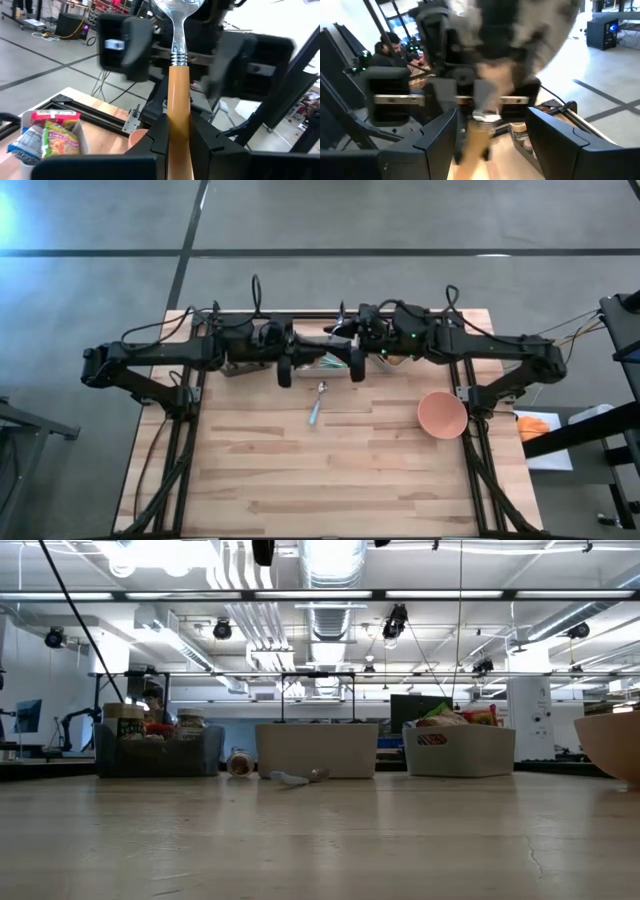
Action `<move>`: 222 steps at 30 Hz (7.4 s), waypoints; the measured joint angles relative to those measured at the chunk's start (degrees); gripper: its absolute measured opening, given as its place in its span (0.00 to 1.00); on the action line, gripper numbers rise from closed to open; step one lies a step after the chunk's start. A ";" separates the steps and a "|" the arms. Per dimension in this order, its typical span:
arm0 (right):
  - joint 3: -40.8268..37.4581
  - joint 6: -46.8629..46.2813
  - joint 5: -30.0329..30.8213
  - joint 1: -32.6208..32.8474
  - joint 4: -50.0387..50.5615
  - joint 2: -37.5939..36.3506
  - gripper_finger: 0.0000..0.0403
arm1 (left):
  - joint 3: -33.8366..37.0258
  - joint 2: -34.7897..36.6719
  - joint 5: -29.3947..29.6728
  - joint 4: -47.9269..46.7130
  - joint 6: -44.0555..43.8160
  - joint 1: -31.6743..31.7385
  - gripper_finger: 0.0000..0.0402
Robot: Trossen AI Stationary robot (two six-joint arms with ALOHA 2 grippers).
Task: Pick & Place Food Item
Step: Put the orange spoon into the right gray bin, then put the small blue spoon into the right gray bin
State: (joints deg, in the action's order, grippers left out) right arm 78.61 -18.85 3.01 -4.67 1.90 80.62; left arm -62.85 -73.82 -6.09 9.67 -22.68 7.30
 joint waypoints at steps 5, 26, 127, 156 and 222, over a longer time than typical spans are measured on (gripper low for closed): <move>0.87 1.09 0.04 0.00 0.57 0.43 0.56 | 0.03 0.00 -0.15 0.27 0.14 -0.12 0.09; 0.83 4.68 -1.38 0.04 -0.33 -0.11 0.07 | 0.18 0.07 -0.58 4.55 -1.19 -0.07 0.01; 26.31 25.21 -13.89 -18.75 47.98 47.89 0.12 | 22.17 40.37 18.58 -39.49 -13.22 -11.07 0.31; 26.49 24.92 -13.99 -18.60 47.16 47.91 0.15 | 22.17 40.37 18.56 -39.49 -13.87 -11.07 0.31; 42.68 -49.60 2.78 0.94 65.93 45.08 0.56 | 22.37 40.37 18.84 -41.72 -27.75 -11.07 0.31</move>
State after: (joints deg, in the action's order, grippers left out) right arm 121.30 -68.45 5.78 -3.73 67.82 125.70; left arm -40.49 -33.45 12.75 -32.06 -50.44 -3.77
